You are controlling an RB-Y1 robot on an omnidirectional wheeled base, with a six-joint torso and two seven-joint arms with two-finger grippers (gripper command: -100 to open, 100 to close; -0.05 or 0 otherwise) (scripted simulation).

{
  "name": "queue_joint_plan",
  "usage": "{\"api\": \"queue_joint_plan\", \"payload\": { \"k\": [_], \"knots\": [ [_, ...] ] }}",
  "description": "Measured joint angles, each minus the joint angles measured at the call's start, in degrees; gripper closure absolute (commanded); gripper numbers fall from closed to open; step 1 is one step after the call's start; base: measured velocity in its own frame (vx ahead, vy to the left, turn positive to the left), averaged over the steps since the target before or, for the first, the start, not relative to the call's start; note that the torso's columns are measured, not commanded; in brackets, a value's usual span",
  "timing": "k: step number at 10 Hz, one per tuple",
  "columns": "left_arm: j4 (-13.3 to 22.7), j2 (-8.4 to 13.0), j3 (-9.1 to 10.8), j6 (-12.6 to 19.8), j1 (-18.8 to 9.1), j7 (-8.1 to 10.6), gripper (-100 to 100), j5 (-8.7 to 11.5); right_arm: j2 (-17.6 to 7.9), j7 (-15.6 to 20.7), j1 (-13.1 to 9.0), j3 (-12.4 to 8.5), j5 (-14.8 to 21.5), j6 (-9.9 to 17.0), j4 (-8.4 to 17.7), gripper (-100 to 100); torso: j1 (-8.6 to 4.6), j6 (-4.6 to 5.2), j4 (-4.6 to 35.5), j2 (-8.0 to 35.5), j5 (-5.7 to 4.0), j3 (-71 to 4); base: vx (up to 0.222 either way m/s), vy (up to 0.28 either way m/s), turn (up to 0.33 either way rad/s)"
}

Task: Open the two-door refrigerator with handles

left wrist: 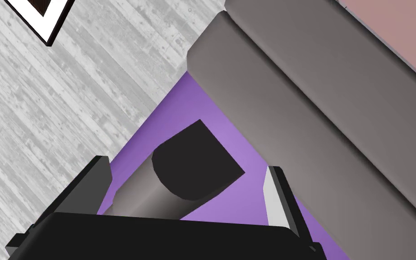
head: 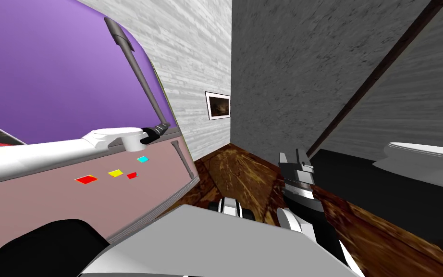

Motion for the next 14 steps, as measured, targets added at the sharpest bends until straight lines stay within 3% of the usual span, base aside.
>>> {"api": "queue_joint_plan", "payload": {
  "k": [1, 3, 4, 5, 7, 10, 12, 13, 14],
  "knots": [
    [1.4, 1.0, -0.7, -0.1, 0.0, 1.19, -100, -0.6, 0.0, 0.0, 0.0, 0.0, 0.0, 0.0, 0.0, 0, -0.01, 0.01, 0.0, 0.0, 0.0, 0.0, 0.006, -0.008, -0.155],
    [2.6, 1.0, -0.15, -0.5, 0.4, 0.67, -100, -0.5, 0.0, 0.0, 0.0, 0.0, 0.0, 0.0, 0.0, 0, 0.03, -0.03, 0.0, 0.0, 0.01, 0.0, 0.049, 0.027, 0.004],
    [2.7, 2.1, 0.0, -0.4, 0.6, 0.83, -100, 0.2, 0.0, 0.0, 0.0, 0.0, 0.0, 0.0, 0.0, 0, 0.19, -0.01, -0.1, -0.2, 0.04, -0.1, 0.061, 0.038, 0.005],
    [2.8, 2.2, 0.05, -0.4, 0.6, 0.88, 100, 0.3, 0.0, 0.0, 0.0, 0.0, 0.0, 0.0, 0.0, 0, 0.08, 0.02, -0.1, -0.1, 0.06, -0.1, 0.007, 0.005, 0.003],
    [0.9, 1.9, 0.87, 0.1, 0.9, 0.7, 100, 0.2, 0.0, 0.0, 0.0, 0.0, 0.0, 0.0, 0.0, 0, -0.06, 0.1, 0.1, 0.4, -0.04, 0.2, -0.254, 0.041, 0.041],
    [-5.0, 5.3, 2.66, 1.0, 1.5, 3.18, 100, -0.3, 0.0, 0.0, -0.1, 0.0, 0.0, 0.0, 0.0, 0, -0.24, -0.34, 0.5, 0.8, -0.22, 0.5, -0.375, -0.016, 0.002],
    [-7.4, 6.6, 2.26, 0.6, 2.3, 7.41, 100, -3.9, 0.0, 0.0, 0.0, 0.0, 0.0, 0.0, 0.0, 0, 0.26, -0.54, 0.5, 0.4, -0.22, 0.2, -0.271, 0.046, 0.049],
    [-9.9, 7.7, 2.85, 1.8, 2.6, 8.97, 100, -4.6, 0.0, 0.0, 0.0, 0.0, 0.0, 0.0, 0.0, 0, 0.23, -0.42, 0.5, 0.6, -0.15, 0.3, -0.345, -0.026, 0.042],
    [-11.9, 7.5, 3.83, 2.2, 2.5, 9.23, 100, -5.2, 0.0, 0.0, 0.0, 0.0, 0.0, 0.0, 0.0, 0, -0.03, -0.41, 0.5, 0.8, -0.09, 0.5, -0.283, -0.004, 0.012]
  ]
}}
